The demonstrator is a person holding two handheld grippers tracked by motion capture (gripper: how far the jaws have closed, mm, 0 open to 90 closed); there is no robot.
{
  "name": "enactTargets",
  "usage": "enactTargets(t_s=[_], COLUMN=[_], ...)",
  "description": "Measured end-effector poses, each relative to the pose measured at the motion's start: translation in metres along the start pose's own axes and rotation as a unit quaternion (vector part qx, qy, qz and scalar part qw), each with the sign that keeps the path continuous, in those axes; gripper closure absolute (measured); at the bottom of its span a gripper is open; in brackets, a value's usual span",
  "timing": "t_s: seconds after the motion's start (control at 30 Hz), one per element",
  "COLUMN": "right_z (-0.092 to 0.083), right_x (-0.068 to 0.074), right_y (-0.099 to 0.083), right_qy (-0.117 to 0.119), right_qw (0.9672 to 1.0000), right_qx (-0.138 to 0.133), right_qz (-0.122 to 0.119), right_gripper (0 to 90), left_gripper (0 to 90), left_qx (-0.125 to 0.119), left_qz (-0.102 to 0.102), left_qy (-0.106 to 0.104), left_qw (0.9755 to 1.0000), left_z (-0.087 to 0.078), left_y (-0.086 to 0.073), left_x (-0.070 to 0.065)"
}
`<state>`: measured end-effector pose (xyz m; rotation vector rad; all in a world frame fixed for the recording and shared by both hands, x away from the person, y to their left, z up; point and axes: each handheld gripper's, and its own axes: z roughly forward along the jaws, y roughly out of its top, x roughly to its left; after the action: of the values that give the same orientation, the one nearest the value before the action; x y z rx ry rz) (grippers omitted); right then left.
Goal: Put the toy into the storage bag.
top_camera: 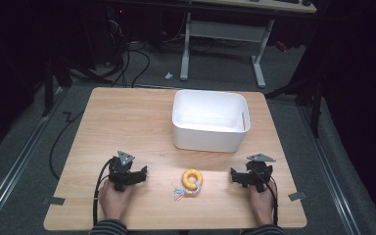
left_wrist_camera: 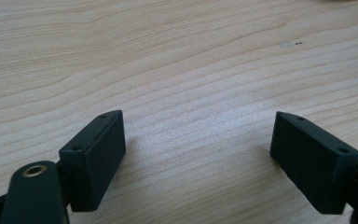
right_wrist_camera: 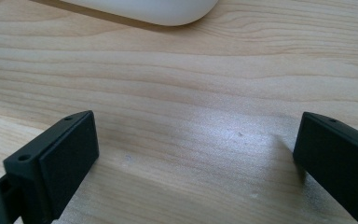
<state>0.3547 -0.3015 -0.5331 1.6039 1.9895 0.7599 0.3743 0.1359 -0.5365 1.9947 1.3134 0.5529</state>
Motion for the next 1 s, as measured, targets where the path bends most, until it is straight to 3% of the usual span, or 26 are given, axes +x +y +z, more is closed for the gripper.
enactTargets(t_s=[0.5, 1.0], right_z=[-0.0004, -0.0009], right_x=[0.0001, 0.0015], right_y=[-0.0002, -0.0009], right_qy=[-0.001, 0.012], right_qw=[1.0, 0.9998], right_qx=[0.0, -0.001], right_qz=[0.001, -0.014], right_gripper=[0.0, 0.1], left_gripper=[18.3, 18.3], left_qx=[0.0, 0.0], left_qz=[0.0, -0.001], left_qy=[0.001, 0.001], left_qw=[1.0, 1.0], left_z=[0.0005, 0.0006], left_y=[0.0005, 0.0007], left_x=[0.0002, 0.0005])
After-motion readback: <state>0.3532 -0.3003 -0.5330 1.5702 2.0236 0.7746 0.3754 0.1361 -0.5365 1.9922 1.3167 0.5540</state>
